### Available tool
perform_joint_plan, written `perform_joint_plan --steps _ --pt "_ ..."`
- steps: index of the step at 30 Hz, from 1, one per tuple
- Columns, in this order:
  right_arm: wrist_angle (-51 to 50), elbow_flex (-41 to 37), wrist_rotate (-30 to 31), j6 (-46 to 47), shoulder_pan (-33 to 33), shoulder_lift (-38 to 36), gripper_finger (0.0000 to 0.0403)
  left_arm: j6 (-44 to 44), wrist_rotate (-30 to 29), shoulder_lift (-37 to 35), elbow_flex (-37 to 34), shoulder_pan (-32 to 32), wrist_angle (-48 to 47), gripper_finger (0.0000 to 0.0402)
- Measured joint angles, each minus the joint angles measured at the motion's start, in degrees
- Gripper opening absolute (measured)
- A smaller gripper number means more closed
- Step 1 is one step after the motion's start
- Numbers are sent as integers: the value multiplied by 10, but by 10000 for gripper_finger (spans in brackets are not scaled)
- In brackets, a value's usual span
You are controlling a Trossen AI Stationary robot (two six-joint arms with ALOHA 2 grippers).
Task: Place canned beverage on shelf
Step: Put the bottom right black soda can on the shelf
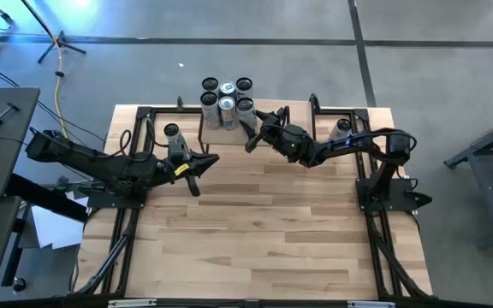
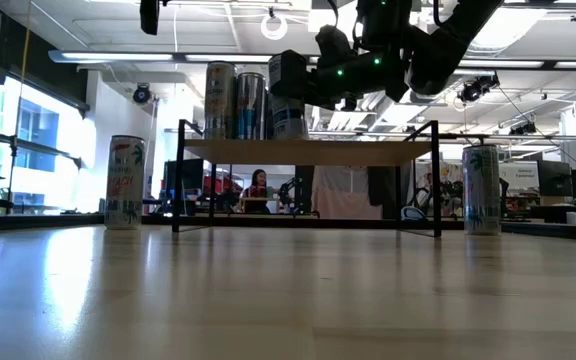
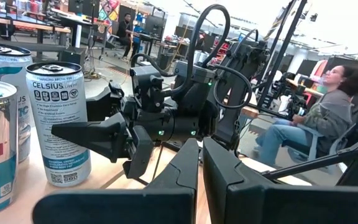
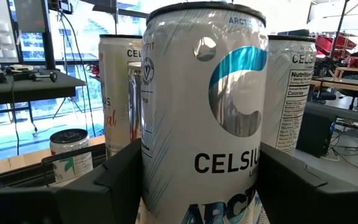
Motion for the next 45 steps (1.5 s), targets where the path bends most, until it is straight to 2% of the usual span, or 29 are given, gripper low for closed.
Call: perform_joint_plan --steps 7,11,15,26,37,45 --pt "-8 0 0 2 0 -1 242 0 0 0 0 0 2 0" --pt "-11 0 2 35 -1 -1 242 0 0 0 0 0 2 0" --pt "-12 0 0 14 -1 -1 245 0 0 0 0 0 2 0" --pt "-15 -1 0 -18 -1 1 313 0 5 0 0 0 2 0" --pt "-17 -1 1 -19 0 -1 323 -3 17 0 0 0 2 0" --pt "-114 -1 -1 -35 0 -50 324 -6 16 0 0 0 1 0"
